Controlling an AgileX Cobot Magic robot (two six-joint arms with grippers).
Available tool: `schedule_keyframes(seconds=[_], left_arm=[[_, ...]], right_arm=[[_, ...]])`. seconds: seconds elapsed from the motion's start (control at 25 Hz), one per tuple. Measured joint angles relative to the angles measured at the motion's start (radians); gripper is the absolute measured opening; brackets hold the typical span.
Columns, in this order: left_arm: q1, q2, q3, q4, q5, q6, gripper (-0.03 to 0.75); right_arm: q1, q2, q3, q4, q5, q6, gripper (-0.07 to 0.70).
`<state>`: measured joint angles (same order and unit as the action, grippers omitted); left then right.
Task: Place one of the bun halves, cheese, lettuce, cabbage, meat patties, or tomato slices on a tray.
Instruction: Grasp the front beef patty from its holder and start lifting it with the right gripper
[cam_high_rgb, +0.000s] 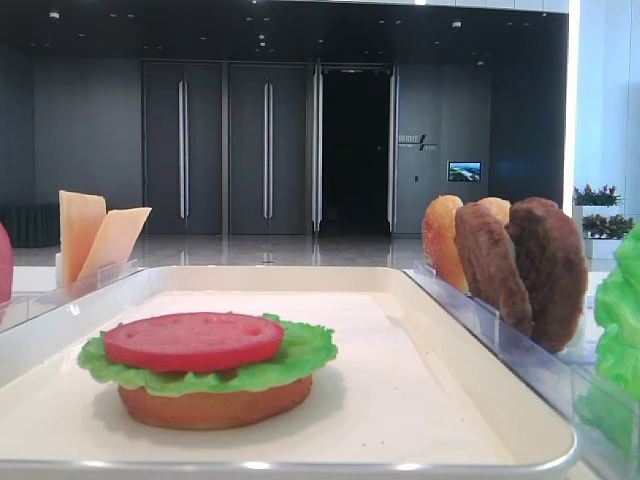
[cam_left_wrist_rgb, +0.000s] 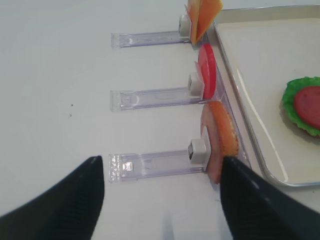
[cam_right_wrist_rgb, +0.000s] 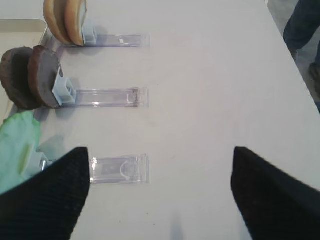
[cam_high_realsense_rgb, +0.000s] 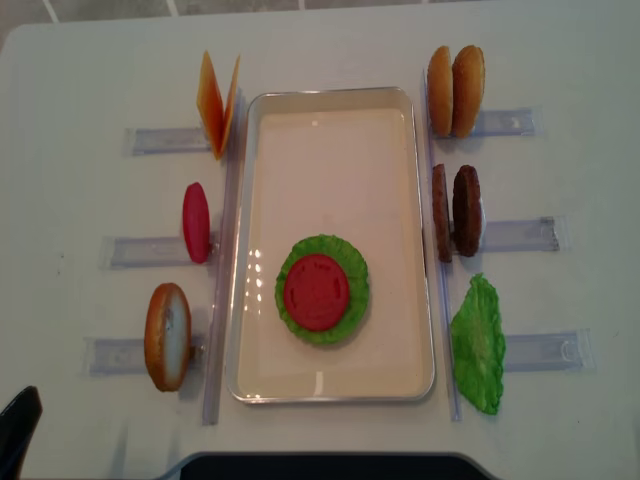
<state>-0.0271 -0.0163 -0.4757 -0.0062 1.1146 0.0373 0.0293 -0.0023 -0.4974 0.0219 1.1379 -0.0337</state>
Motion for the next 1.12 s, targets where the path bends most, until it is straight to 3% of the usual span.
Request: schedule_keyframes(seconds=[0.36,0.8,1.12], left_arm=[[0.000,0.000,0.000,-0.001,-0.001,0.000,0.546],[0.000,0.000,0.000,-0.001,-0.001,0.000,0.546],[0.000,0.000,0.000,-0.001,-0.001,0.000,0.546]], right_arm=[[0.000,0.154,-0.030,0.000,0.012,0.015,0.577],[0.000,0.499,-0.236,-0.011,0.079,0.034,0.577],[0.000,0.808,-0.360,-0.011,0.083,0.041,0.577]])
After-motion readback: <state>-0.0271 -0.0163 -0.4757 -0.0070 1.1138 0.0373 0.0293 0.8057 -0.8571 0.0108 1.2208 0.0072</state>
